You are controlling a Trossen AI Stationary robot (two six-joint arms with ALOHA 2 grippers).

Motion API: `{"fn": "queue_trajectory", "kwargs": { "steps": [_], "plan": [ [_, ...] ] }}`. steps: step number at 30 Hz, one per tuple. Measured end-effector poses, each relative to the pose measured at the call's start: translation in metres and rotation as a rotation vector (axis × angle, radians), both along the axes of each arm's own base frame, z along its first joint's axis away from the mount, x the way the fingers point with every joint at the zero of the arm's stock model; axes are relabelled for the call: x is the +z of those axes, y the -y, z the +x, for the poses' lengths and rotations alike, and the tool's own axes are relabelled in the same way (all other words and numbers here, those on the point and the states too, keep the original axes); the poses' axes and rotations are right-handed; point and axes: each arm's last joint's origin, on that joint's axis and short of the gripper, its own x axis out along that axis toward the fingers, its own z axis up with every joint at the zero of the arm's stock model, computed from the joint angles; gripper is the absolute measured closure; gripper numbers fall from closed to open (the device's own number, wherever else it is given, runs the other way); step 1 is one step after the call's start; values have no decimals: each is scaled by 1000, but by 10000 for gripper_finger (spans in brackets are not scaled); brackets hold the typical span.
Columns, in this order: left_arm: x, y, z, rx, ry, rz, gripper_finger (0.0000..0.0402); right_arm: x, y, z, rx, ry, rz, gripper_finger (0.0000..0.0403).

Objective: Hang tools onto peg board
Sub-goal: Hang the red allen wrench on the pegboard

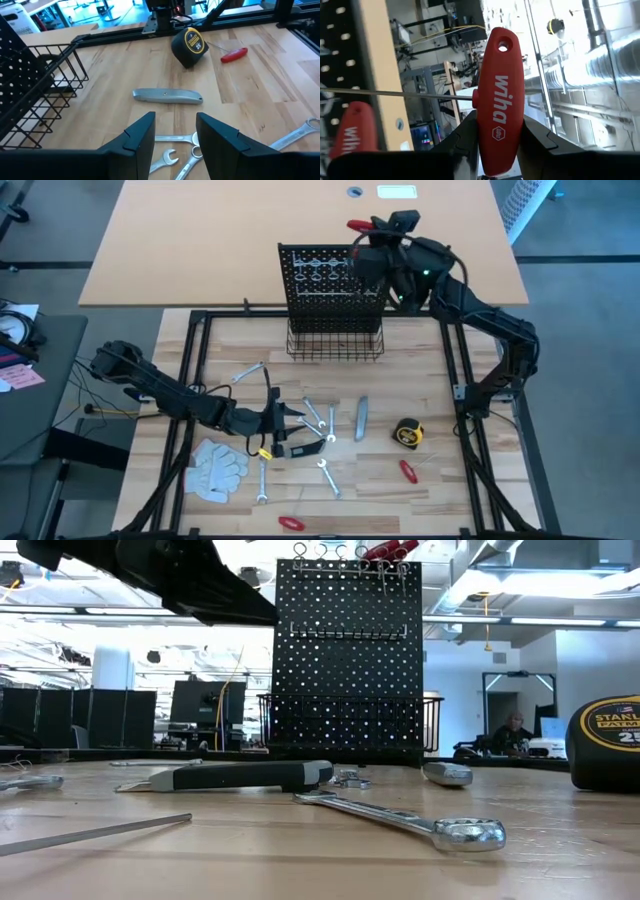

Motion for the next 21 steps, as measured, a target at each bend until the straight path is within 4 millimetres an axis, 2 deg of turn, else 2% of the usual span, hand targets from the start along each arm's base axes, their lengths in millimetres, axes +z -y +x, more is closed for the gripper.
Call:
{"fn": "queue_trajectory", "kwargs": {
  "steps": [6,9,12,15,21],
  "plan": [
    [0,0,0,2,1,-7,263,13,2,-9,5,41,-14,305],
    [0,0,0,1,1,-8,263,9,9,-11,-15,12,17,305],
    [0,1,0,-23,-1,-16,263,-5,17,-12,6,-28,97,305],
    [0,1,0,-25,-2,-17,263,-12,23,-11,41,-6,159,305],
    [0,1,0,-25,-2,-15,263,-7,24,-10,79,45,135,305]
  ]
}}
